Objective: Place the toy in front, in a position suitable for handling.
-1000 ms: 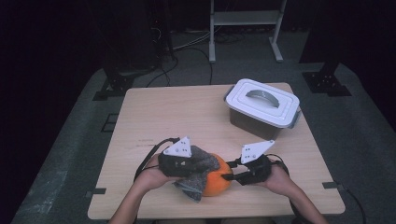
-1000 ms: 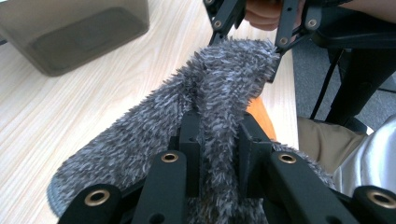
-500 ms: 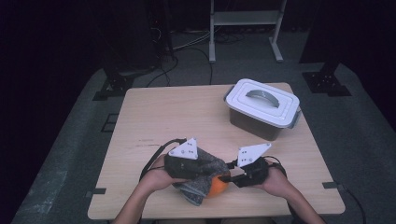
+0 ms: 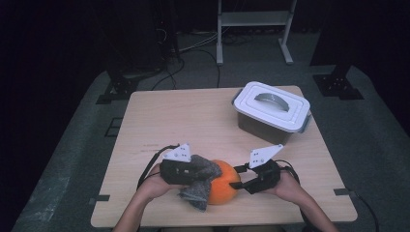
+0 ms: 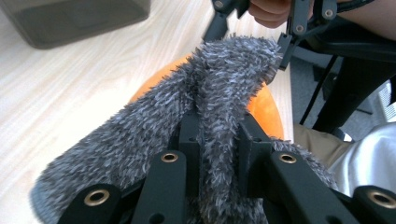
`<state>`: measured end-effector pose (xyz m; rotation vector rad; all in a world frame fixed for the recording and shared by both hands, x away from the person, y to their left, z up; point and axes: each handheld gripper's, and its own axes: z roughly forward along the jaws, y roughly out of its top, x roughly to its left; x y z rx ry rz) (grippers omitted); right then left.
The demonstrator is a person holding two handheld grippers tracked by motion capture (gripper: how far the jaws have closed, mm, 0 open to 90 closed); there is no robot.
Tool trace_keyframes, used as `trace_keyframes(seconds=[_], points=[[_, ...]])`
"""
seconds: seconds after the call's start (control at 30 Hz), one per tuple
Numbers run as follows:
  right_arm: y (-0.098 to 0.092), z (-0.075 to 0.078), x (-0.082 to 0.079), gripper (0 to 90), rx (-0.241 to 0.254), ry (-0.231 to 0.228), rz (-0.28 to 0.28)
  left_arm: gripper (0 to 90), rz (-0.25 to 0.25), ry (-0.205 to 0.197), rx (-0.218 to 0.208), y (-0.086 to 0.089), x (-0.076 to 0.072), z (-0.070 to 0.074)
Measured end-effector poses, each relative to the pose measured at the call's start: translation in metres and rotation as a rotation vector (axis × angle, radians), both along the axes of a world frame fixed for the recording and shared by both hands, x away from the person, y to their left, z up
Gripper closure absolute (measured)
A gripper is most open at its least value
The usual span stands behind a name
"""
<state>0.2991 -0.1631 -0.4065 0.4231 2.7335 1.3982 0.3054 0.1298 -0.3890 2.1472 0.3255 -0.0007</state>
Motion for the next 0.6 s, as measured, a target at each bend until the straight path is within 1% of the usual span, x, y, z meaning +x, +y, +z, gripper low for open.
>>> trace_keyframes(seconds=[0.1, 0.17, 0.27, 0.33, 0.4, 0.43, 0.47, 0.5, 0.53, 0.57, 0.6], points=[[-0.001, -0.001, 0.002, 35.9, 0.033, 0.038, 0.003, 75.0, -0.014, 0.015, -0.011, -0.001, -0.004, -0.003], [0.000, -0.001, 0.003, 32.0, 0.040, 0.051, 0.006, 75.0, -0.032, 0.017, -0.009, -0.003, -0.006, -0.004], [0.005, -0.004, 0.003, 26.5, 0.024, 0.077, 0.010, 75.0, -0.058, 0.022, 0.001, -0.009, -0.010, -0.005], [0.008, -0.008, 0.003, 23.2, 0.013, 0.077, 0.015, 75.0, -0.073, 0.031, 0.003, -0.012, -0.012, -0.006], [0.010, -0.014, 0.005, 20.1, 0.018, 0.089, 0.012, 74.9, -0.079, 0.031, 0.004, -0.014, -0.013, -0.008], [0.011, -0.017, 0.005, 20.1, 0.022, 0.100, 0.005, 75.0, -0.077, 0.030, 0.006, -0.015, -0.013, -0.008], [0.012, -0.020, 0.006, 22.9, 0.027, 0.113, 0.001, 75.0, -0.074, 0.024, 0.006, -0.015, -0.012, -0.008], [0.011, -0.021, 0.007, 30.4, 0.029, 0.115, -0.002, 75.0, -0.070, 0.019, 0.003, -0.015, -0.012, -0.007], [0.009, -0.020, 0.006, 36.8, 0.029, 0.102, 0.002, 75.0, -0.065, 0.012, 0.001, -0.015, -0.011, -0.005], [0.008, -0.018, 0.006, 42.9, 0.027, 0.078, 0.006, 75.0, -0.060, 0.004, -0.003, -0.015, -0.010, -0.003], [0.007, -0.016, 0.005, 46.9, 0.026, 0.045, 0.006, 75.0, -0.054, -0.003, -0.004, -0.015, -0.009, 0.000]])
